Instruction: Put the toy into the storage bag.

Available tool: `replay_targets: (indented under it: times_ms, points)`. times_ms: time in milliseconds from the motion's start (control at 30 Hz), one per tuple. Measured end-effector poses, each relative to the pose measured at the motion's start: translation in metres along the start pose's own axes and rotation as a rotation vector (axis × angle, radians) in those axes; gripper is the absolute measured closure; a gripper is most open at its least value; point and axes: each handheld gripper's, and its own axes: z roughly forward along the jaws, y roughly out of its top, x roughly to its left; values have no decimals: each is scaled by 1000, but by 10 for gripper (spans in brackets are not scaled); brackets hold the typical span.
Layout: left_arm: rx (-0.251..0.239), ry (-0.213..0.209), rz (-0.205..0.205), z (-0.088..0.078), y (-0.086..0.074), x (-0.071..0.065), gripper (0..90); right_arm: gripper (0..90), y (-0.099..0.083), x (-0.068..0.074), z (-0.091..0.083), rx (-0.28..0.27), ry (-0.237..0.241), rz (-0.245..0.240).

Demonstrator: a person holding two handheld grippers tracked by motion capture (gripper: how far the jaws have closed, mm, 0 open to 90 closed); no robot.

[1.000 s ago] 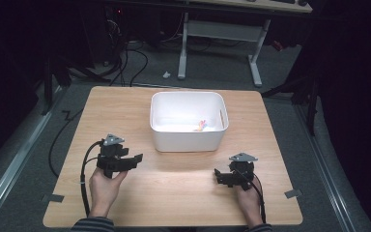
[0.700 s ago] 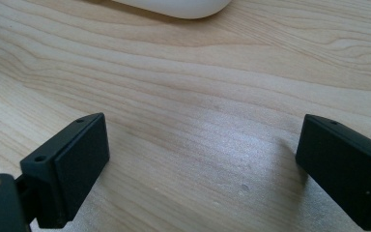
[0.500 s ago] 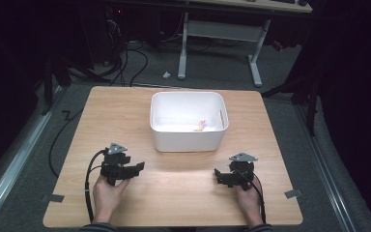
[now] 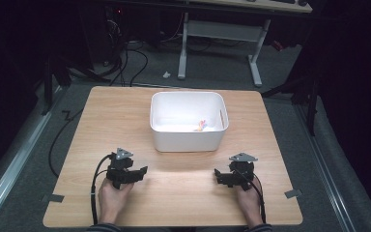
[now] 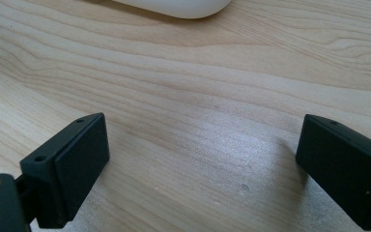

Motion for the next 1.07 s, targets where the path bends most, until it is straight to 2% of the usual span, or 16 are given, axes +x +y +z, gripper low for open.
replay_targets:
  times_ms: [200,433,567,700,767,1067]
  points:
    - [12,34,30,12,-3,-6,357,46,0,0,0,1,1,2]
    - [11,46,45,20,-6,-9,347,46,0,0,0,1,0,2]
    - [-8,58,55,22,-7,-11,343,46,0,0,0,1,0,2]
    - [-57,102,100,26,-14,-16,326,46,0,0,0,1,0,2]
    - [-78,100,99,26,-18,-17,299,45,0,0,0,1,0,2]
    - [-77,96,101,27,-17,-16,283,46,0,0,0,1,0,2]
